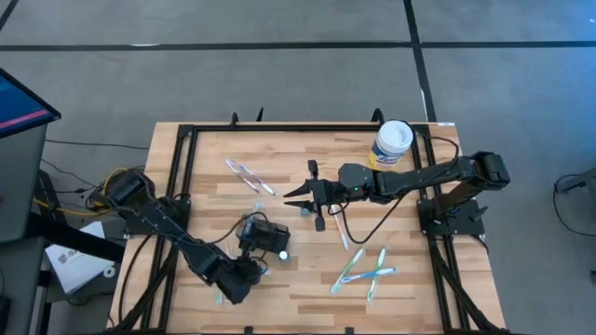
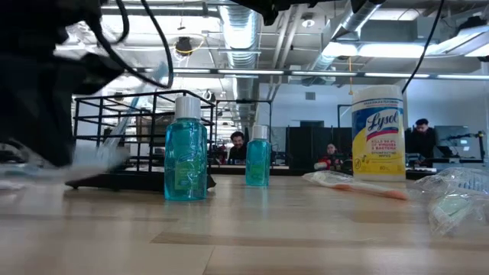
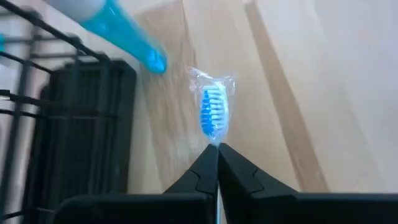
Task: Pick & Place toothbrushing station
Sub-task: Put the left blue toothbrush into the left compartment of the wire organizer
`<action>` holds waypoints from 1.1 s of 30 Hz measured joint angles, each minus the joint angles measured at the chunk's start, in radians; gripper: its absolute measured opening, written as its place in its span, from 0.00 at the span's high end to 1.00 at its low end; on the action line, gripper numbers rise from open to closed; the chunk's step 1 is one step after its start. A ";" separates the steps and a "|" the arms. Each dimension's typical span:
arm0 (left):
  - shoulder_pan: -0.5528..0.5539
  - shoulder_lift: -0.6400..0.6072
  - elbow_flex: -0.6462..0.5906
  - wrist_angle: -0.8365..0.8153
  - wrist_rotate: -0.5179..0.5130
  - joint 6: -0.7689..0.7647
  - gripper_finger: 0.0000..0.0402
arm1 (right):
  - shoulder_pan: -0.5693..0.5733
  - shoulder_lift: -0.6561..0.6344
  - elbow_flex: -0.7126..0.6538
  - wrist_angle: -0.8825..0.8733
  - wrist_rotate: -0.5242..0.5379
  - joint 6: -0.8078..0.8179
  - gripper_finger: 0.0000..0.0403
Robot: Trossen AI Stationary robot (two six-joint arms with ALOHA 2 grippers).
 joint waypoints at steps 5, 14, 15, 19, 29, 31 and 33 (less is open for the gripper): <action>-0.009 -0.043 0.000 0.000 -0.019 0.014 1.00 | 0.000 0.000 0.000 0.000 0.000 0.000 0.83; -0.017 -0.151 0.000 -0.002 -0.051 0.030 1.00 | 0.000 0.000 0.000 0.000 0.000 0.000 0.83; -0.017 -0.165 0.000 -0.002 -0.051 0.031 1.00 | 0.000 0.000 0.000 0.000 0.000 0.000 0.83; -0.028 -0.227 0.000 -0.005 -0.076 0.034 1.00 | 0.000 0.000 0.000 0.000 0.000 0.000 0.83; -0.077 -0.364 0.001 -0.003 -0.209 0.034 1.00 | 0.000 0.000 0.000 0.000 0.000 0.000 0.83; -0.089 -0.385 0.001 -0.002 -0.248 0.034 1.00 | 0.000 0.000 0.000 0.000 0.000 0.000 0.83; -0.099 -0.402 0.001 -0.002 -0.281 0.034 1.00 | 0.000 0.000 0.000 0.001 0.000 0.000 0.83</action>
